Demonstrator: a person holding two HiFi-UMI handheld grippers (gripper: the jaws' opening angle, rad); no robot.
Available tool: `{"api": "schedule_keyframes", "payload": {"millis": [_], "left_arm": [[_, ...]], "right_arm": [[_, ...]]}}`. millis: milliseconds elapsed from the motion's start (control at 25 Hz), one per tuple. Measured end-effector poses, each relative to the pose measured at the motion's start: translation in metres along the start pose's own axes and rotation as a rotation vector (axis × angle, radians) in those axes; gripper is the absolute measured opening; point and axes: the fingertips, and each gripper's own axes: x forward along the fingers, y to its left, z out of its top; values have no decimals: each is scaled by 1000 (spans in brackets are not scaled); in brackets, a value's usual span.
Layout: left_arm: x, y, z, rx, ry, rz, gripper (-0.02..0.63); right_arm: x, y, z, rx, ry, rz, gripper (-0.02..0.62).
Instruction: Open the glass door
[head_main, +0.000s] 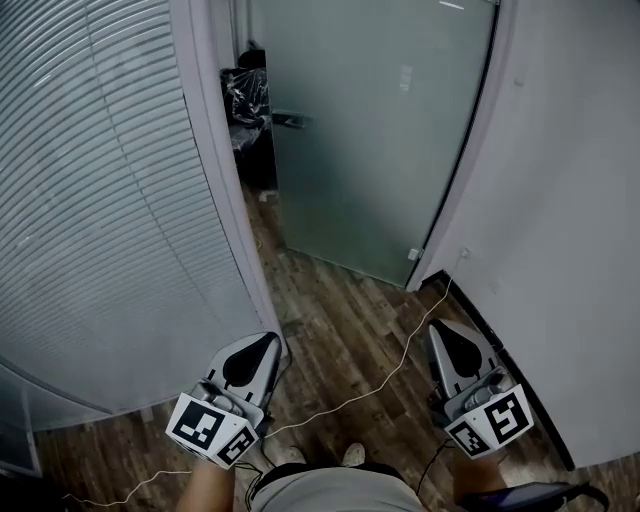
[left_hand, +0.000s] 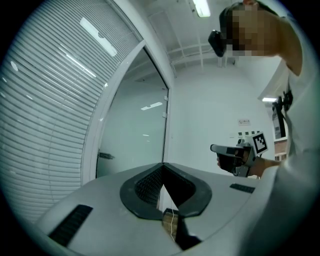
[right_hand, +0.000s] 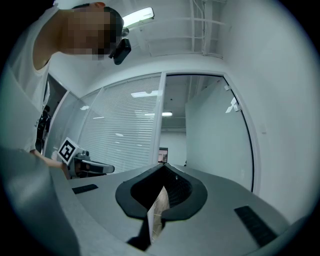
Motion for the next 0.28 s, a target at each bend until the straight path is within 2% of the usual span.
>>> {"api": "schedule_keyframes", "payload": {"millis": [280], "left_arm": [[-16,2,-11,-6,-14,-13,-2]], "right_arm": [[-6,17,-12,-6,9,-9,0]]}}
